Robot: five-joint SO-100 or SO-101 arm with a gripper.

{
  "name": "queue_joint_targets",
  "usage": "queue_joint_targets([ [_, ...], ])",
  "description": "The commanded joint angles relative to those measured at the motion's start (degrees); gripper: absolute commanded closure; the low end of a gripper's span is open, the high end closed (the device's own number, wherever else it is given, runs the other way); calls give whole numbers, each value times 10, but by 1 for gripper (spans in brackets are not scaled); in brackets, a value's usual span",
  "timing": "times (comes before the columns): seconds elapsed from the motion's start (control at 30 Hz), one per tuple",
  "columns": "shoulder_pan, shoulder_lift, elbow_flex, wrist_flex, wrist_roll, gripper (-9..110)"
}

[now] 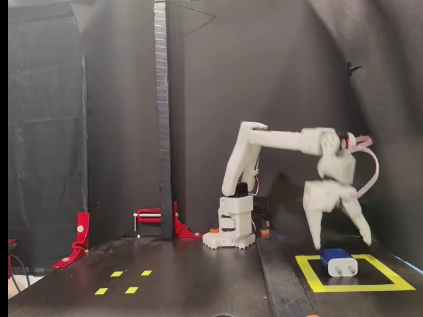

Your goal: Grasp the block and place it in the designated area.

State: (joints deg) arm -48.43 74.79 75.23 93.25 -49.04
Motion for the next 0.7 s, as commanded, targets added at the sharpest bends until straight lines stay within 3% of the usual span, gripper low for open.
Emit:
queue_joint_targets([
  [0.0,6,56,-14,20,-6,60],
  [0.67,16,111,-14,45,-23,63],
])
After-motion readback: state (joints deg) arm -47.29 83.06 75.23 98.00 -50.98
